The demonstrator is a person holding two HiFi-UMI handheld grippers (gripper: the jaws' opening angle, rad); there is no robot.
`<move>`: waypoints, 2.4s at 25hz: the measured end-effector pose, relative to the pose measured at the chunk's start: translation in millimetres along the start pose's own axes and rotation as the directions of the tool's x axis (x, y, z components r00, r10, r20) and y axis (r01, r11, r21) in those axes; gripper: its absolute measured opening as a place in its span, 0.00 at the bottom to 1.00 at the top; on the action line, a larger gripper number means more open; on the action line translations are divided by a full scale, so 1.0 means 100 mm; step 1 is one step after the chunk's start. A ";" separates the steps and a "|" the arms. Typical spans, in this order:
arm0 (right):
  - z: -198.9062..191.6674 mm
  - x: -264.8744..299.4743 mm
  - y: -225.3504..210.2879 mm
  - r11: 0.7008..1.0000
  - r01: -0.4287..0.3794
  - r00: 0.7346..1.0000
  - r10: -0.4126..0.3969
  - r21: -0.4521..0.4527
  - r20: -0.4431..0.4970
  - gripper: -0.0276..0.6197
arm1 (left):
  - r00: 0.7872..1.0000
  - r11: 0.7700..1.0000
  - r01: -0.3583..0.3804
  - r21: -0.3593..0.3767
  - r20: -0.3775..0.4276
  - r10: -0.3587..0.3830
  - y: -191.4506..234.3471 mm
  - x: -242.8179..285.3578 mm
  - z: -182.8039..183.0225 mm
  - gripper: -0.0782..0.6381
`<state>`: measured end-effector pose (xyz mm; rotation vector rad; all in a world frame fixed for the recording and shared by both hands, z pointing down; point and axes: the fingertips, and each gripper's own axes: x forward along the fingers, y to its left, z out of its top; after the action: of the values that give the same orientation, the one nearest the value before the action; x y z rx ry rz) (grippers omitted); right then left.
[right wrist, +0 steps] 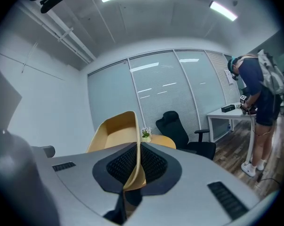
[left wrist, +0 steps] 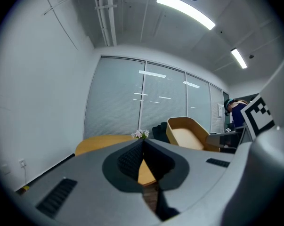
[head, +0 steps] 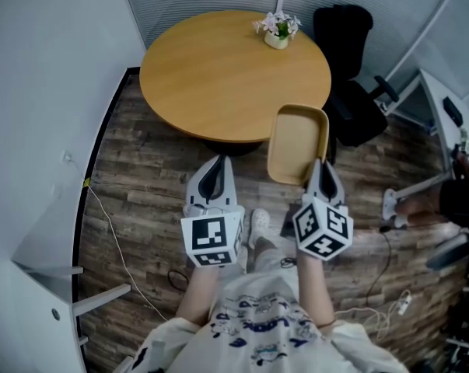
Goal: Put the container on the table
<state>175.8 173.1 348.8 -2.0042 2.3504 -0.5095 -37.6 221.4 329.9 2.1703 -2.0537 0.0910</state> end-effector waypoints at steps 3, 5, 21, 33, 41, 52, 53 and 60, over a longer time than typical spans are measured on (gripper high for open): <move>0.02 0.18 0.01 1.000 -0.003 1.000 0.003 -0.008 -0.003 0.07 | 1.000 1.000 -0.006 -0.003 -0.004 0.006 0.06 0.18 0.01 0.11; 0.05 0.33 0.01 1.000 -0.009 1.000 0.009 -0.010 -0.005 0.07 | 1.000 1.000 -0.012 -0.004 -0.007 0.012 0.09 0.33 0.01 0.11; 0.43 2.14 -0.16 0.997 -0.072 0.997 0.072 -0.002 -0.015 0.07 | 0.997 0.997 -0.082 0.004 -0.003 0.082 0.26 1.97 0.28 0.11; 0.65 3.08 -0.32 0.995 -0.100 0.995 0.100 0.018 -0.029 0.07 | 0.995 0.995 -0.101 0.004 -0.021 0.101 0.19 2.88 0.38 0.11; 0.56 3.55 -0.26 0.996 -0.090 0.993 0.092 0.027 -0.073 0.07 | 0.993 0.995 -0.101 0.004 -0.054 0.101 0.37 3.34 0.34 0.11; 0.45 4.38 -0.12 0.999 -0.029 0.992 0.033 0.035 -0.122 0.07 | 0.994 0.999 -0.036 0.002 -0.101 0.036 0.74 4.20 0.32 0.11; 0.43 4.44 -0.10 0.999 -0.024 0.991 0.028 0.034 -0.130 0.07 | 0.994 0.999 -0.033 -0.001 -0.108 0.032 0.79 4.27 0.31 0.11; 0.22 4.81 -0.02 1.000 0.010 0.982 -0.005 0.022 -0.187 0.07 | 0.986 1.000 -0.014 -0.023 -0.165 0.010 1.03 4.66 0.13 0.11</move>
<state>95.4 -295.4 424.7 -2.0391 2.4265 -0.7530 -113.4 -246.0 393.4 2.0610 -1.9663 0.2378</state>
